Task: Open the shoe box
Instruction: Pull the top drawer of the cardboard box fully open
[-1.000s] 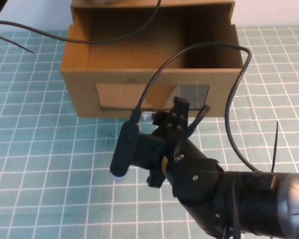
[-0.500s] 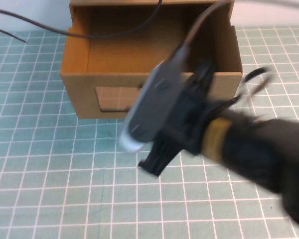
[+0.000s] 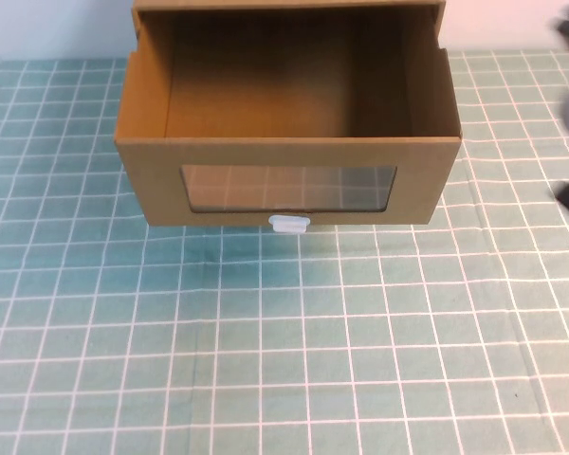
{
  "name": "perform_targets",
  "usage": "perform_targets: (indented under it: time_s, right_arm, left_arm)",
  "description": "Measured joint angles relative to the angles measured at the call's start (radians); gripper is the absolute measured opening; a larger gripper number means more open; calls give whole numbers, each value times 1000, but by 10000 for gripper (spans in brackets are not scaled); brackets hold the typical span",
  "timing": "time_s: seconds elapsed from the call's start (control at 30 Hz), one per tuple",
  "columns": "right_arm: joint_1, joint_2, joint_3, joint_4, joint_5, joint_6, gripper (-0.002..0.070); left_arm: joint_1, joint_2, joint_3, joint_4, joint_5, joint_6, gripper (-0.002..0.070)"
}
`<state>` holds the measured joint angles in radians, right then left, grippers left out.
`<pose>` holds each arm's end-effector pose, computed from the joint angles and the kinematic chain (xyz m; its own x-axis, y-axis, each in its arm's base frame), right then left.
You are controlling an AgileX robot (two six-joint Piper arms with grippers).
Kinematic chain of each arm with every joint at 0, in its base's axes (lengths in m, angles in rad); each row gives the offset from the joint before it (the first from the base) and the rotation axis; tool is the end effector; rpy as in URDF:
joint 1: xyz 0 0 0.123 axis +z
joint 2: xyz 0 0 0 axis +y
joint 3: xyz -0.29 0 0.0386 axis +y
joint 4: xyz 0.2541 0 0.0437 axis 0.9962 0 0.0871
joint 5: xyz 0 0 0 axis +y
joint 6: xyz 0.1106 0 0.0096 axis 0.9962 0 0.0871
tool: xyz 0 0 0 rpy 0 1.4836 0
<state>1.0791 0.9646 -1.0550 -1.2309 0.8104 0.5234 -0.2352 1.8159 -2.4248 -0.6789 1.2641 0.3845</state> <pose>0.1592 0.1366 0.4369 0.1135 -0.6272 -0.7706 -0.3140 0.7132 -0.6267 0.3441 -0.1508 0.5344 -0.3497 0.2033 -0.9145 0.7596 0.6330 -0.1497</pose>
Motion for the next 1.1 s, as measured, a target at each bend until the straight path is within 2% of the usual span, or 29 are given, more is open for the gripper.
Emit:
perform_targets:
  time_s: [0.2,0.4,0.5,0.63,0.73,0.77,0.87,1.0,1.1]
  right_arm:
    - [0,-50,0,283,183,-418,-11]
    - [0,-56,0,742,364,-733,-13]
    - [0,-84,0,964,319,-844,-13]
    - [0,-126,0,1167,142,-919,-13]
    - [0,-147,0,1203,18,-931,-13]
    - [0,-154,0,1203,-15,-934,8]
    - [0,-167,0,1203,-78,-934,-6]
    - [0,-174,0,1183,-81,-911,-10]
    - [-16,-176,0,1099,-58,-833,-10]
  left_arm:
    - [0,-124,0,17,6,-4,-5]
    - [0,-256,-2,17,12,-10,-5]
    - [0,-313,-2,17,14,-10,-5]
    - [0,-404,35,39,14,-10,-5]
    - [0,-492,155,52,14,2,-5]
    - [0,-520,201,60,14,7,-5]
    - [0,-629,397,94,14,24,-5]
    - [0,-817,718,143,-2,34,-5]
    - [0,-973,972,150,-108,38,-5]
